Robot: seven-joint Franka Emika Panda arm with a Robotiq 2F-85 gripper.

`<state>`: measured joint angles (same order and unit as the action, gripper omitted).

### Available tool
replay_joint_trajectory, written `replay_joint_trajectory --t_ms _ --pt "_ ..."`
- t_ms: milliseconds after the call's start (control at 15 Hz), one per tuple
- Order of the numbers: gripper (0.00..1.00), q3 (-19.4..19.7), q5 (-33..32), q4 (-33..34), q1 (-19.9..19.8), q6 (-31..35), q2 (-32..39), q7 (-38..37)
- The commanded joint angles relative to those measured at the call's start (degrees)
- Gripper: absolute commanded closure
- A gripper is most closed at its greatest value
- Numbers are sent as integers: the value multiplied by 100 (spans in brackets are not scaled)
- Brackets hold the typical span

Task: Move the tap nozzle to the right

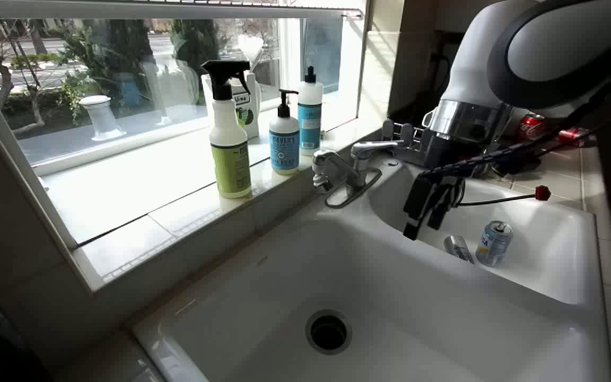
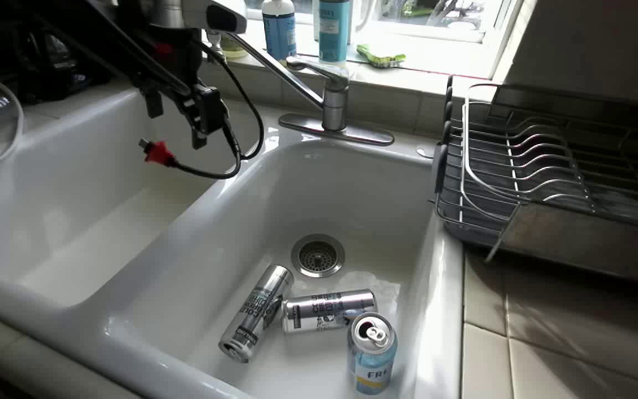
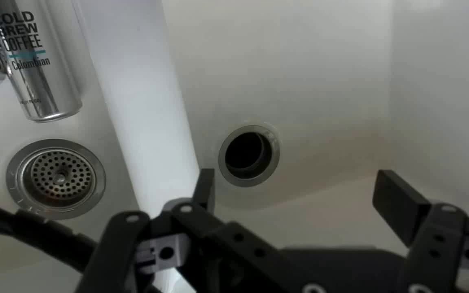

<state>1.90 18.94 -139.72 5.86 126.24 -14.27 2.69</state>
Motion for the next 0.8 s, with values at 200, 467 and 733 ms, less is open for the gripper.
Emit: replay_joint_trajectory --t_ms 200,467,733 --pt "0 -82 20 9 -87 -19 1 16" --pt "0 -82 20 9 -87 -19 1 16" --pt "0 -85 38 -45 -116 105 -69 -60"
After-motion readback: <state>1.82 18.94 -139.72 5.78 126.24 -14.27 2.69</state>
